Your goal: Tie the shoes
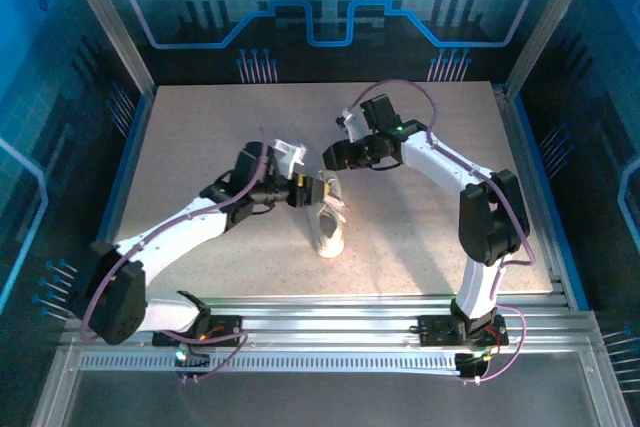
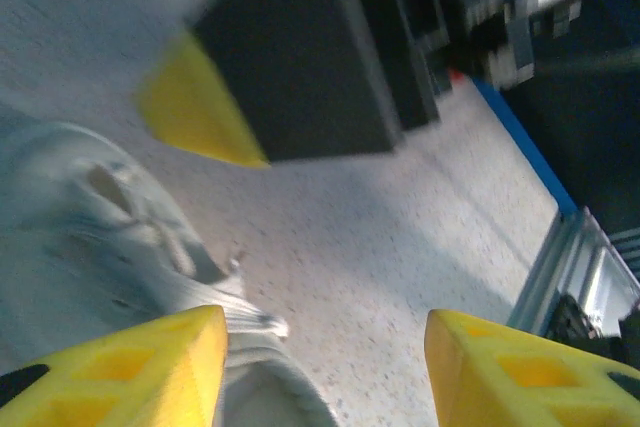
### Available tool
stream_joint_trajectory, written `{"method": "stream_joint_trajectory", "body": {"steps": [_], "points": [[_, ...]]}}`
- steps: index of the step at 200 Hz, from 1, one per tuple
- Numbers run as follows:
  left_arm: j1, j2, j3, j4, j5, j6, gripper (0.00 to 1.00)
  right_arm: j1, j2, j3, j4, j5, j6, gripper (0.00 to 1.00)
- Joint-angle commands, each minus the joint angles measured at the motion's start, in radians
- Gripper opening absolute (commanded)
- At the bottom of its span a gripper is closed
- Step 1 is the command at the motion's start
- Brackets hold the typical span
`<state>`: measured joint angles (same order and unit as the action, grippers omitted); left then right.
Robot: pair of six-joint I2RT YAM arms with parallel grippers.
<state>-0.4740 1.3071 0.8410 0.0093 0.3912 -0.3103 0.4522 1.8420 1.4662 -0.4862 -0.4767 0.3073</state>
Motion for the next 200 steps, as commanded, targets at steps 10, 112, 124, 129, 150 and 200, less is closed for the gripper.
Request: {"method": "stream_joint_trajectory", "body": {"steps": [10, 112, 124, 129, 150, 200], "points": [[0.124, -0.072, -0.053, -0.075, 0.055, 0.048, 0.56, 0.023, 0.034, 0.014, -0.035, 0.035, 0.050, 0.55], [0.348, -0.169, -0.222, 0.023, 0.146, 0.043, 0.59, 0.123, 0.232, 0.251, -0.144, -0.001, 0.048, 0.51], [0.354, -0.167, -0.230, 0.027, 0.158, 0.045, 0.59, 0.133, 0.246, 0.278, -0.150, -0.021, 0.048, 0.48], [0.356, -0.167, -0.235, 0.033, 0.162, 0.044, 0.58, 0.138, 0.251, 0.292, -0.153, -0.028, 0.047, 0.46], [0.364, -0.166, -0.263, 0.078, 0.188, 0.034, 0.57, 0.156, 0.263, 0.319, -0.158, -0.043, 0.047, 0.38], [0.365, -0.129, -0.288, 0.170, 0.248, 0.048, 0.55, 0.181, 0.208, 0.330, -0.176, 0.062, 0.028, 0.50]]}}
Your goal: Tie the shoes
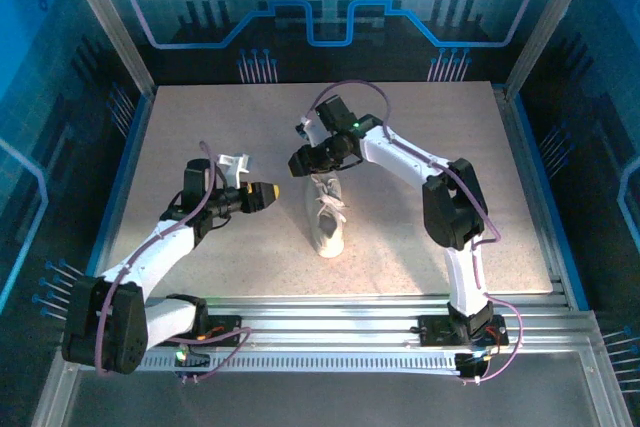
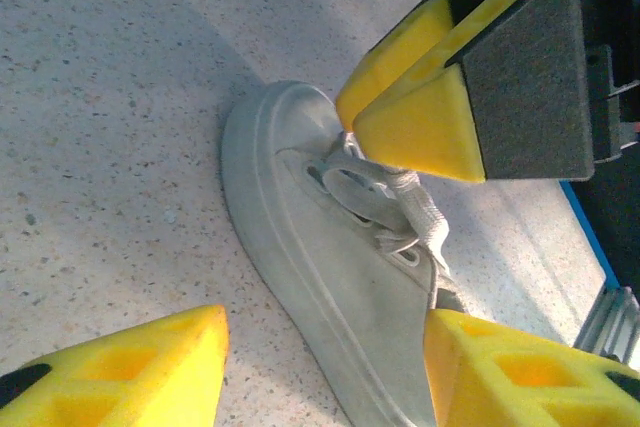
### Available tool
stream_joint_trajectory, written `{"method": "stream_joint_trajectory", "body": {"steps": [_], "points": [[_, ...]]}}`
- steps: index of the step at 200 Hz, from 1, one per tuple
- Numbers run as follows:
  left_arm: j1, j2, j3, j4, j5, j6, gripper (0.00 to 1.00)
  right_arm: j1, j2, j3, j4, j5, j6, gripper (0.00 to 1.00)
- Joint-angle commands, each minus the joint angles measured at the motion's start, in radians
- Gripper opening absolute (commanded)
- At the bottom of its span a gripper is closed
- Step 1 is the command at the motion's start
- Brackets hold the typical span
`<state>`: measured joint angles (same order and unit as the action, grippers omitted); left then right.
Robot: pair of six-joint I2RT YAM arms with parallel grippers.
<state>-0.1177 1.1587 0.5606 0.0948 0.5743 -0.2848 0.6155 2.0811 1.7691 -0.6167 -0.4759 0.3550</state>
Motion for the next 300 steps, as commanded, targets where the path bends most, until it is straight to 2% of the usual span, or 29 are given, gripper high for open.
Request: {"method": "stream_joint_trajectory", "body": {"steps": [1, 22, 70, 89, 124, 138, 154, 183, 199, 244, 300], "points": [[0.009, 0.021, -0.007, 0.086, 0.066, 0.023, 0.55, 0.019, -0.032, 0.026, -0.046, 0.067, -0.020, 0.50], [0.010, 0.060, 0.002, 0.116, 0.081, 0.015, 0.55, 0.033, -0.086, 0.024, -0.075, 0.213, -0.040, 0.56], [0.007, 0.138, 0.019, 0.152, 0.087, 0.007, 0.54, 0.053, -0.128, -0.002, -0.151, 0.445, -0.043, 0.60], [0.007, 0.158, 0.022, 0.152, 0.088, 0.009, 0.54, 0.058, -0.116, -0.002, -0.175, 0.482, -0.030, 0.61], [0.007, 0.185, 0.021, 0.154, 0.090, 0.019, 0.54, 0.075, -0.016, 0.058, -0.233, 0.424, -0.013, 0.62], [0.006, 0.194, 0.021, 0.155, 0.094, 0.021, 0.54, 0.085, 0.019, 0.086, -0.257, 0.421, -0.016, 0.58], [0.006, 0.202, 0.022, 0.155, 0.096, 0.026, 0.54, 0.093, 0.030, 0.101, -0.258, 0.424, -0.023, 0.48], [0.005, 0.217, 0.018, 0.168, 0.107, 0.029, 0.53, 0.099, -0.001, 0.089, -0.234, 0.448, -0.066, 0.17], [-0.001, 0.227, 0.021, 0.183, 0.114, 0.023, 0.53, 0.102, -0.046, 0.042, -0.189, 0.454, -0.094, 0.08], [-0.025, 0.259, 0.040, 0.233, 0.100, -0.022, 0.53, 0.105, -0.230, -0.178, 0.034, 0.365, -0.178, 0.01], [-0.065, 0.355, 0.088, 0.369, 0.076, -0.210, 0.55, 0.083, -0.285, -0.335, 0.185, 0.168, -0.188, 0.00]]}}
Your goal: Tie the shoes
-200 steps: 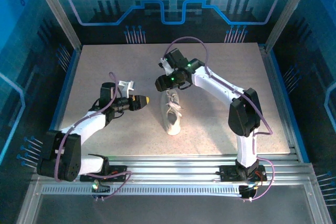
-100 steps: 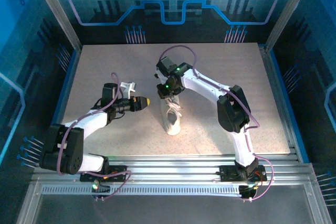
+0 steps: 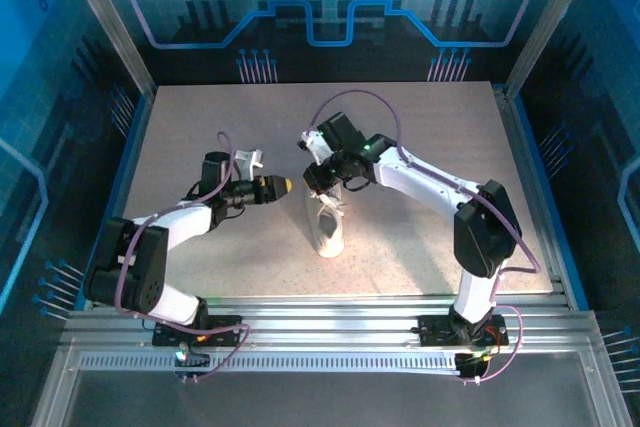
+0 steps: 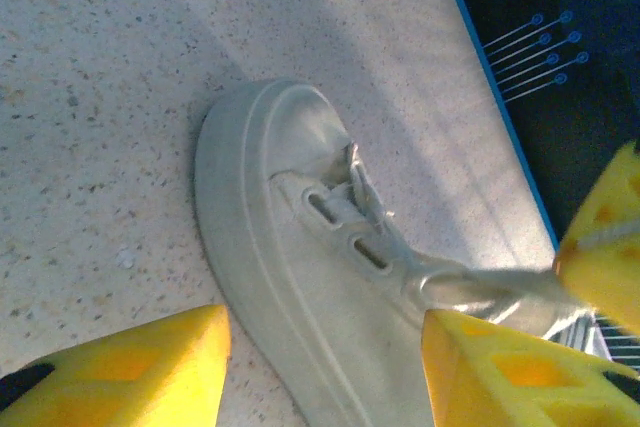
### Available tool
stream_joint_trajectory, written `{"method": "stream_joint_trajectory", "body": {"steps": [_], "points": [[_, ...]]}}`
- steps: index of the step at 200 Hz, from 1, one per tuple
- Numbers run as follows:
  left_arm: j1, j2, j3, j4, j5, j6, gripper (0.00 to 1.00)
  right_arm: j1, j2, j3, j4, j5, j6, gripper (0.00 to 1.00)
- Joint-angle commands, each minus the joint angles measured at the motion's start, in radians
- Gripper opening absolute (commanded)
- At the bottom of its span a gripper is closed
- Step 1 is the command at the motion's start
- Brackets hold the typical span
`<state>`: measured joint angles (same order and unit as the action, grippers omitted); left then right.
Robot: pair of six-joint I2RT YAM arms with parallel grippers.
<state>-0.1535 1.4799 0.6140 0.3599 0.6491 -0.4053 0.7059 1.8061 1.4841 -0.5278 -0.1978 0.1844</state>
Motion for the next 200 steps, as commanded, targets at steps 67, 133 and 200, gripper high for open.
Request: {"method": "stream_joint_trajectory", "body": {"steps": [67, 133, 200], "points": [[-0.059, 0.173, 0.016, 0.301, 0.051, -0.203, 0.56, -0.050, -0.031, -0.104, 0.145, -0.150, -0.002, 0.00], [-0.136, 0.233, 0.087, 0.222, 0.081, -0.306, 0.48, -0.075, -0.066, -0.214, 0.220, -0.197, 0.004, 0.00], [-0.147, 0.276, 0.110, 0.197, 0.108, -0.323, 0.44, -0.090, -0.086, -0.257, 0.272, -0.213, 0.018, 0.00]]}}
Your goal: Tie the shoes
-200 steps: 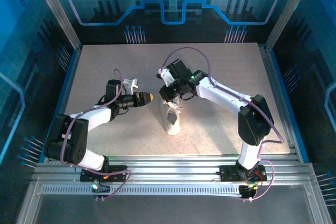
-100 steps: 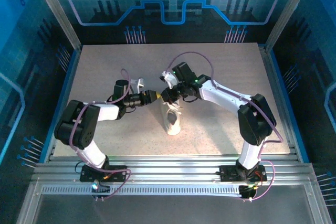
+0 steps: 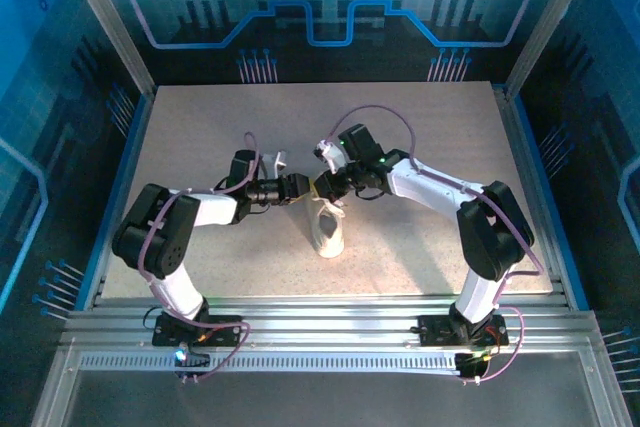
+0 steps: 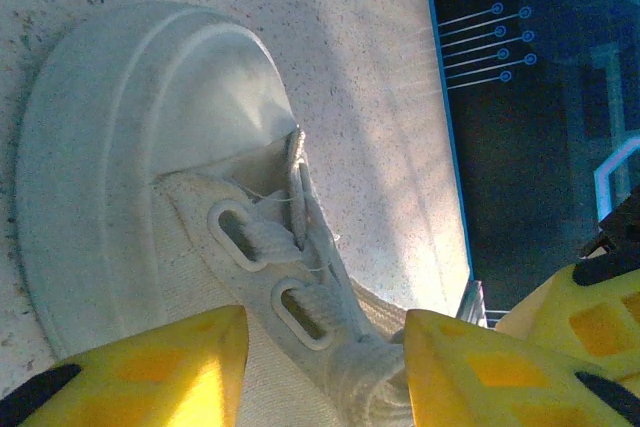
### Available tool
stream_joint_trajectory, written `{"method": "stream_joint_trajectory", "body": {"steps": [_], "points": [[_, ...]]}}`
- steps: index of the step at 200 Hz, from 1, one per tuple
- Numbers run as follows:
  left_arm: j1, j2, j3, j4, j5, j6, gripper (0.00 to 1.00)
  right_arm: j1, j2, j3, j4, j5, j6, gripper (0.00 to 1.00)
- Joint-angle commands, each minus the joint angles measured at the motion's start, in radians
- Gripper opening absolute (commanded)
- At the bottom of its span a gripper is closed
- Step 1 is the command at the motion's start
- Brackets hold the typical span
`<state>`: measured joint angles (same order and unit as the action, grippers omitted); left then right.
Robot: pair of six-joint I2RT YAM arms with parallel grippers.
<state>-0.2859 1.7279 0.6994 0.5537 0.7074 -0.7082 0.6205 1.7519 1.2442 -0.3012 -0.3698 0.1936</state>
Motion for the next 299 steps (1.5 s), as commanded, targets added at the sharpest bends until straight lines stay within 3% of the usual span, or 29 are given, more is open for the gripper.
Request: {"method": "stream_joint_trajectory", "body": {"steps": [1, 51, 94, 129, 183, 299], "points": [[-0.015, 0.028, 0.025, 0.002, 0.050, -0.020, 0.44, -0.005, -0.033, -0.018, 0.046, -0.042, 0.009, 0.00], [-0.022, 0.055, 0.009, 0.046, 0.084, -0.073, 0.40, -0.027, -0.049, -0.067, 0.114, -0.072, 0.042, 0.00], [-0.021, 0.057, 0.008, 0.057, 0.080, -0.084, 0.14, -0.041, -0.055, -0.086, 0.148, -0.099, 0.059, 0.00], [-0.015, 0.022, 0.006, 0.017, 0.043, -0.044, 0.00, -0.057, -0.072, -0.112, 0.177, -0.121, 0.068, 0.00], [-0.010, -0.060, 0.031, -0.189, -0.034, 0.108, 0.00, -0.097, -0.092, -0.178, 0.295, -0.176, 0.130, 0.00], [-0.012, -0.134, 0.028, -0.373, -0.141, 0.279, 0.00, -0.114, -0.084, -0.289, 0.523, -0.138, 0.291, 0.00]]}}
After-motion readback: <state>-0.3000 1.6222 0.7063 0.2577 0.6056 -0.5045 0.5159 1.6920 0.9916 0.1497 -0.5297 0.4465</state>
